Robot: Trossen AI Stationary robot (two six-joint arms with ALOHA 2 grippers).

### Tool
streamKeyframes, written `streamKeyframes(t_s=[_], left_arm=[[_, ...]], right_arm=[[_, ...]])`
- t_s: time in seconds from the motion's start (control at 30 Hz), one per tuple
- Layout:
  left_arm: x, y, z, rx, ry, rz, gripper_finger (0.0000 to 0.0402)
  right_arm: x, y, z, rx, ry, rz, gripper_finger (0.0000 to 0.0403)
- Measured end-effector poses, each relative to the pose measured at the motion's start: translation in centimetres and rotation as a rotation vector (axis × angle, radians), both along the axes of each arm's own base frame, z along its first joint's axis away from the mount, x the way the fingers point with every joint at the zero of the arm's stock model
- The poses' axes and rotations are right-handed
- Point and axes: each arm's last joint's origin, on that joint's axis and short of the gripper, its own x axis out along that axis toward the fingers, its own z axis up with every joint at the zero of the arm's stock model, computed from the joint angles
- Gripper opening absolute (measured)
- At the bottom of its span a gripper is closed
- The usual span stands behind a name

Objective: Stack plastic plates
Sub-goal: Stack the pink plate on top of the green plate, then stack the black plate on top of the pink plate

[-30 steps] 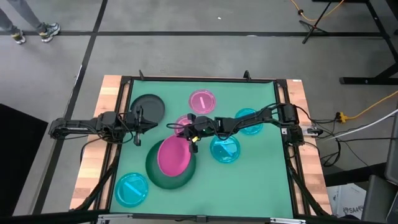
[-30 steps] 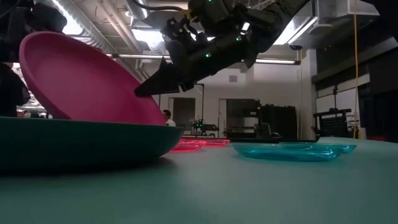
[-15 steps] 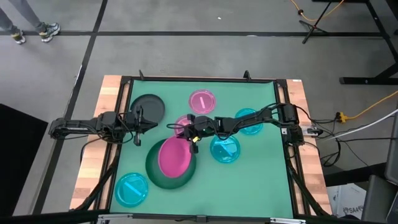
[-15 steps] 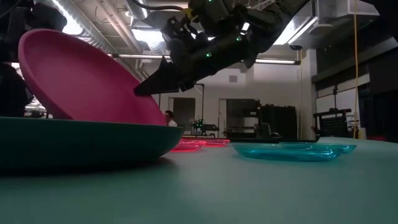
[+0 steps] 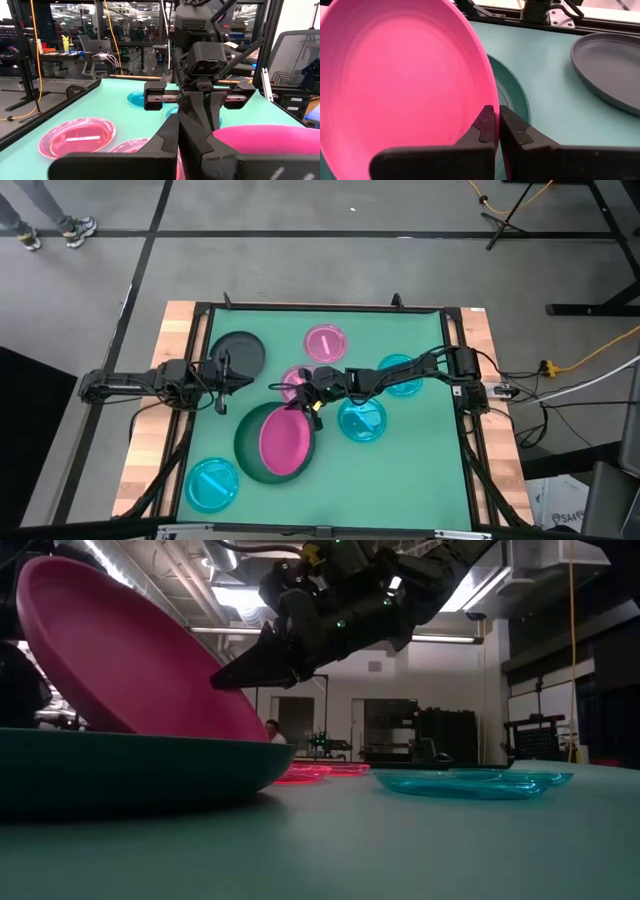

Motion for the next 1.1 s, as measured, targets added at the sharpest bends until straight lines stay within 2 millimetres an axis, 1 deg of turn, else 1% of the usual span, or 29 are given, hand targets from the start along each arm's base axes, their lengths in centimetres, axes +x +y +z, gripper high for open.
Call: streamKeyframes(t_s=[0.4, 0.5, 0.7, 0.8, 0.9, 1.1], left_arm=[[0.0, 0.0, -0.01, 0.0, 0.0, 0.0, 0.0], [0.0, 0.0, 0.0, 0.0, 0.0, 0.0, 0.0], [0.0, 0.0, 0.01, 0.0, 0.0, 0.0, 0.0], [0.0, 0.0, 0.0, 0.0, 0.0, 0.0, 0.0], [0.0, 0.0, 0.0, 0.0, 0.0, 0.0, 0.0], [0.0, 0.0, 0.0, 0.0, 0.0, 0.0, 0.0]], right_arm=[[0.0, 0.0, 0.0, 0.0, 0.0, 0.0, 0.0003], [-0.01, 0.0, -0.01, 0.0, 0.002, 0.0, 0.0017], [-0.01, 0.0, -0.03, 0.0, 0.003, 0.0, 0.0063], [-0.02, 0.0, -0.03, 0.0, 0.003, 0.0, 0.0078], [-0.02, 0.0, -0.03, 0.0, 0.003, 0.0, 0.0085], [-0.01, 0.0, -0.02, 0.0, 0.002, 0.0, 0.0083]])
